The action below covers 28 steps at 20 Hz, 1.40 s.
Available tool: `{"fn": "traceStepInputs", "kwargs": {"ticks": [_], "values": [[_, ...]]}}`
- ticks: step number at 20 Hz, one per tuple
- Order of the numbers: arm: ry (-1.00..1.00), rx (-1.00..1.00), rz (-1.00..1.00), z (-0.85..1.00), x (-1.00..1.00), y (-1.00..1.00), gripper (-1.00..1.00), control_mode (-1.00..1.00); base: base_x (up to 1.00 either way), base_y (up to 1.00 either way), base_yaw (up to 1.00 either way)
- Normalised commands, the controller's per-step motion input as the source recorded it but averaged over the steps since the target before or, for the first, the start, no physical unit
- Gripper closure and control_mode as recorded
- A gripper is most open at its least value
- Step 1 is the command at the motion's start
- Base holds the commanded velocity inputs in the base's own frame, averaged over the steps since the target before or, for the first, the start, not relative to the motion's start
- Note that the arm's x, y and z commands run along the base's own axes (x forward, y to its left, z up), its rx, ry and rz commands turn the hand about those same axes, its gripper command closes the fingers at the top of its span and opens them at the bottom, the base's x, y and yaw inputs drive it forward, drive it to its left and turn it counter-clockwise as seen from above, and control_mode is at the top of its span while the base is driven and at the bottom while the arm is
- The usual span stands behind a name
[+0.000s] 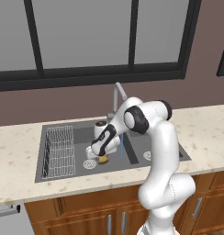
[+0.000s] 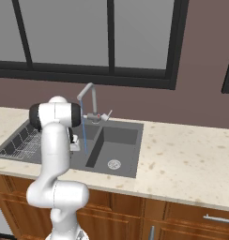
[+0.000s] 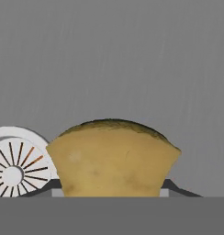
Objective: Soak the sponge with water for a few seconds and then drop it inside the sink.
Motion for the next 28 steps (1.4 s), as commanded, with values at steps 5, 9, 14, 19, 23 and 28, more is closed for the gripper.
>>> {"fn": "traceStepInputs", "kwargs": {"ticks": [5, 9, 14, 19, 23, 28], "values": [[0.00, 0.00, 0.00, -0.03, 0.00, 0.00, 1.00, -1.00, 0.00, 0.00, 0.00], [0.00, 0.00, 0.00, 0.00, 0.00, 0.00, 1.00, -1.00, 0.00, 0.00, 0.00], [0.00, 0.00, 0.00, 0.00, 0.00, 0.00, -1.00, -1.00, 0.00, 0.00, 0.00], [0.00, 0.00, 0.00, 0.00, 0.00, 0.00, -1.00, -1.00, 0.00, 0.00, 0.00], [0.00, 0.00, 0.00, 0.01, 0.00, 0.00, -1.00, -1.00, 0.00, 0.00, 0.00], [-0.05, -0.01, 0.00, 0.40, -0.22, 0.00, -1.00, -1.00, 0.00, 0.00, 0.00]]}}
